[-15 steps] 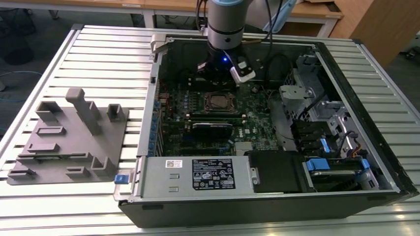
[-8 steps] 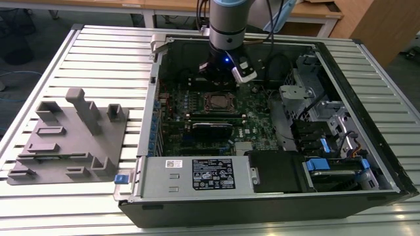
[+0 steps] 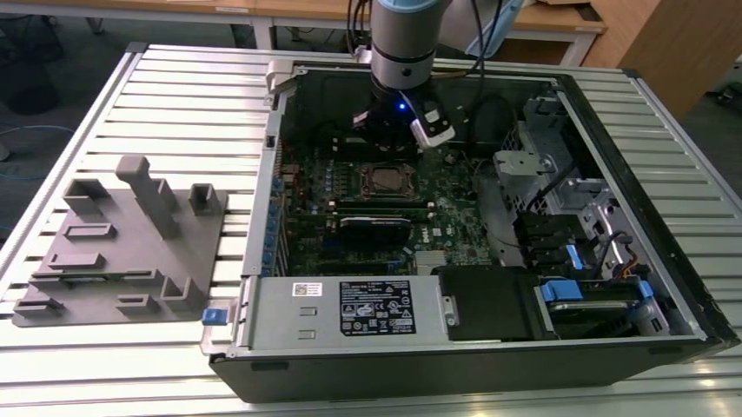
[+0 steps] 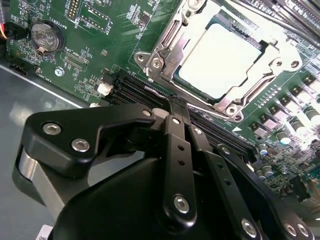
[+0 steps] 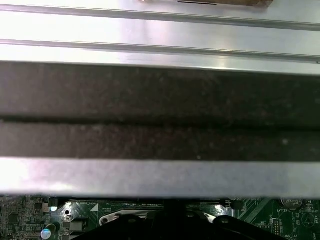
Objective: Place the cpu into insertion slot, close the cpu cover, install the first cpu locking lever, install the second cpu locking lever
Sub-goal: 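Install the first cpu locking lever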
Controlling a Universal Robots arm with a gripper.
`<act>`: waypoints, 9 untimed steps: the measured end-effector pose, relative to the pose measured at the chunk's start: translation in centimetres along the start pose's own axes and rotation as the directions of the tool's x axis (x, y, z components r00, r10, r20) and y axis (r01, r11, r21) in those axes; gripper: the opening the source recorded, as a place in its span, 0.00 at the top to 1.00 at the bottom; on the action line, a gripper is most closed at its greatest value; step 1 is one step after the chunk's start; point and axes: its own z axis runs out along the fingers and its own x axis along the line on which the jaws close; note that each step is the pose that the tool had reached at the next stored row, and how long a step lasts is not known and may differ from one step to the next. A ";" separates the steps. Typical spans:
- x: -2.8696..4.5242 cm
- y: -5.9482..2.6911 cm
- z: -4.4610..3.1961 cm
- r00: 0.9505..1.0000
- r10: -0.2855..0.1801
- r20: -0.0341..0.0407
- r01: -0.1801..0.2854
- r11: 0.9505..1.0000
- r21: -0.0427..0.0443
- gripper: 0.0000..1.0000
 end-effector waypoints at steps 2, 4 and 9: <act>-0.01 0.00 0.02 1.000 0.007 0.001 -0.007 1.000 0.000 0.89; 0.00 0.00 0.05 0.999 0.033 0.005 -0.033 0.999 0.002 0.89; 0.00 -0.01 0.08 0.993 0.120 0.019 -0.120 0.993 0.007 0.89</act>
